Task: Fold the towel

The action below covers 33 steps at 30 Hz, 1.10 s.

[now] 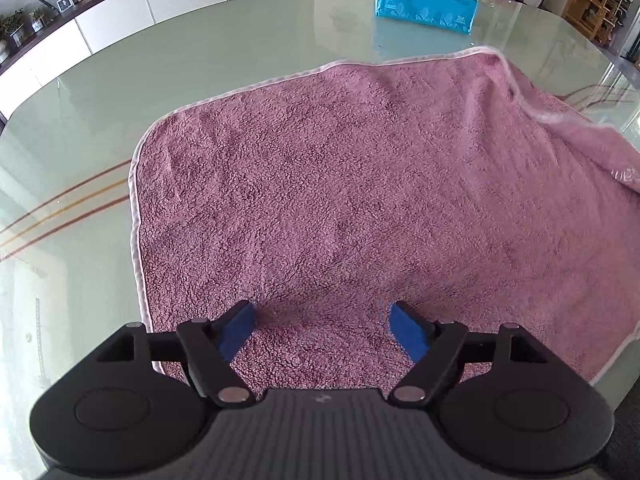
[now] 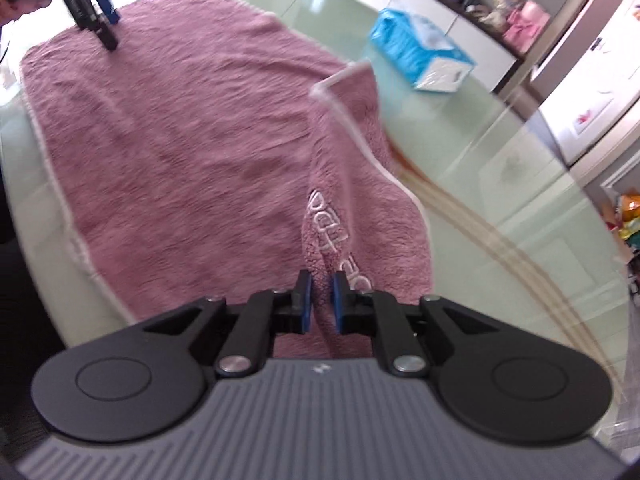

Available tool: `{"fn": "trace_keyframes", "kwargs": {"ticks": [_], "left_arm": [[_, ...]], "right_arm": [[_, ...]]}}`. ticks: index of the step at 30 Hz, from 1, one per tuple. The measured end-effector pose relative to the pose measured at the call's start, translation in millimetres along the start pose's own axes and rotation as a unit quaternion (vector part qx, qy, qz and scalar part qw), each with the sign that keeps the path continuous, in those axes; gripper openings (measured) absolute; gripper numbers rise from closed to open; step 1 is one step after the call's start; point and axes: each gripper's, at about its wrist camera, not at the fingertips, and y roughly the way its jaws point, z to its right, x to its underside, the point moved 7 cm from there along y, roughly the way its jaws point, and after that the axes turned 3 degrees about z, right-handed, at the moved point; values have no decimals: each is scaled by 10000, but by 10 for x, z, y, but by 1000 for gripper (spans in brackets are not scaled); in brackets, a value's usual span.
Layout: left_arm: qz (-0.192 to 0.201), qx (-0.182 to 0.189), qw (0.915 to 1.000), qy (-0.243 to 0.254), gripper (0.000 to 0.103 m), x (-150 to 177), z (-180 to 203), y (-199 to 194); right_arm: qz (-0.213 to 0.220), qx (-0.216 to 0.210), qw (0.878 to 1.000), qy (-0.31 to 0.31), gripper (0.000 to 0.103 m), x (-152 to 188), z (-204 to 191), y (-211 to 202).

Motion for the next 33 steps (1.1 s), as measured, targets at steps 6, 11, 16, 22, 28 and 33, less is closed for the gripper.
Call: {"fn": "trace_keyframes", "kwargs": {"ticks": [6, 11, 16, 22, 28, 33], "left_arm": [[14, 3, 10000, 6, 80, 4, 2, -21], [30, -5, 10000, 27, 80, -4, 17, -23], [43, -17, 10000, 46, 81, -17, 27, -25], [68, -23, 10000, 66, 82, -11, 35, -38], [66, -54, 10000, 49, 87, -11, 29, -20], [49, -20, 10000, 72, 87, 3, -81, -26]], "right_arm": [[581, -107, 9939, 926, 30, -196, 347, -123], [396, 267, 9826, 1795, 31, -48, 839, 34], [-8, -120, 9697, 2439, 30, 102, 1021, 367], [5, -481, 9477, 3156, 32, 210, 1131, 497], [66, -478, 9559, 2896, 23, 203, 1038, 453], [260, -366, 9600, 2765, 17, 156, 1037, 380]]}}
